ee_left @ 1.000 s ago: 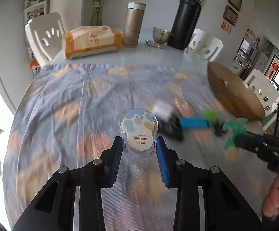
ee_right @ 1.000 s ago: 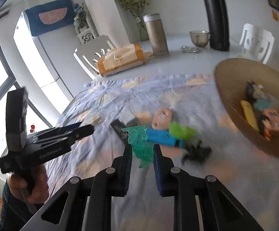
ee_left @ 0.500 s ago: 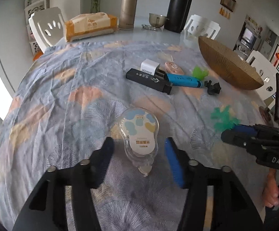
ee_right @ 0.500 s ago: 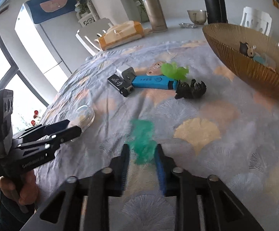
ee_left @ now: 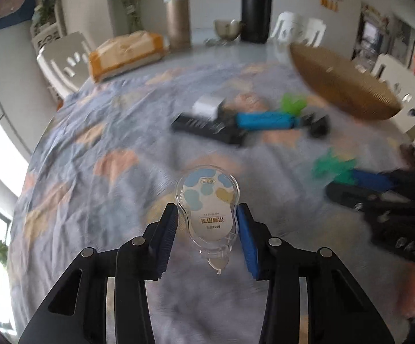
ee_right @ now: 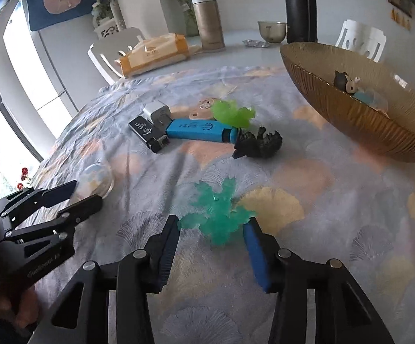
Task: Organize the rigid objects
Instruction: 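Carry both objects over the bowl and open both tools to drop them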
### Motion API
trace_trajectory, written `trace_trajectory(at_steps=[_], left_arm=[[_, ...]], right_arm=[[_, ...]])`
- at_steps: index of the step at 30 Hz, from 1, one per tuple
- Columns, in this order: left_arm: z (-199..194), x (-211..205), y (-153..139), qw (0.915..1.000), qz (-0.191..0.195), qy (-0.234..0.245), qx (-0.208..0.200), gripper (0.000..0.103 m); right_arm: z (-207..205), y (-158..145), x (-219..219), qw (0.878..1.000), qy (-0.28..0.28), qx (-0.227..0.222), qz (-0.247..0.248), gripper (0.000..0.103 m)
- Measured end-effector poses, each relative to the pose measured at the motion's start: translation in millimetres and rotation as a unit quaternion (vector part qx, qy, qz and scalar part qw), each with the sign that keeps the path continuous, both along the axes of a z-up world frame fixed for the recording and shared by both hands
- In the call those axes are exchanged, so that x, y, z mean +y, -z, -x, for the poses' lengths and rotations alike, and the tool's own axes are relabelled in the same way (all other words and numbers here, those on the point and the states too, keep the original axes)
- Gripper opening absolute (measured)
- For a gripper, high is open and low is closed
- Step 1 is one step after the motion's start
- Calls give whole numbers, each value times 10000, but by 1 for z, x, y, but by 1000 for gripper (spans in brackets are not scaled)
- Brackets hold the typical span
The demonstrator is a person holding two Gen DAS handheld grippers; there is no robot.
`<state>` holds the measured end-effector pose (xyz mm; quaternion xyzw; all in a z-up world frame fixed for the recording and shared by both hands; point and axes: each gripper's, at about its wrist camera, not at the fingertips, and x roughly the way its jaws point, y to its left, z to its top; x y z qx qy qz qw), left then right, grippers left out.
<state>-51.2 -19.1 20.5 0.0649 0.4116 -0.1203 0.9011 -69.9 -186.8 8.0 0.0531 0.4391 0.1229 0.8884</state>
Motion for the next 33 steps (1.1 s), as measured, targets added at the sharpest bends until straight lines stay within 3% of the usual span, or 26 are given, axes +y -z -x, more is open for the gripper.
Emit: trace_trajectory(at_steps=[4,7,11,14,20,22,23,24,25,33], left_arm=[[3,-21,-40,9985,218,262,-417,39],[-5,-47,-84,9932,536,611,-837,39],[-40,-93,-122,9842,1097,1016,-947,39],[-70,-127,-121,9813,1299,1165,-809,39],[-105,-174,-93,9791,1426,1383,-427,40],[-109,-178,-89,9798,1375,1406,-363,40],[-109,-178,-87,9798,1363,1421,-338,49],[-109,-176,-86,9797,1377,1430,-289,53],[-106,-170,-88,9791,1428,1417,-287,55],[-57,-99,-126,9777,1663,1035,-759,55]], right_arm=[[7,-24,-22,9988,197,-222,-381,39],[12,-73,-58,9934,615,-812,-522,39],[7,-125,-116,9777,1489,-1346,-612,40],[-14,-132,-148,9693,2090,-1190,-521,40],[-41,-116,-171,9647,2507,-735,-338,40],[-45,-112,-173,9659,2477,-639,-397,41],[-48,-109,-176,9660,2505,-487,-402,44],[-52,-108,-179,9659,2530,-400,-388,58],[-49,-109,-182,9651,2545,-439,-424,62],[-7,-142,-170,9664,2300,-1056,-449,62]])
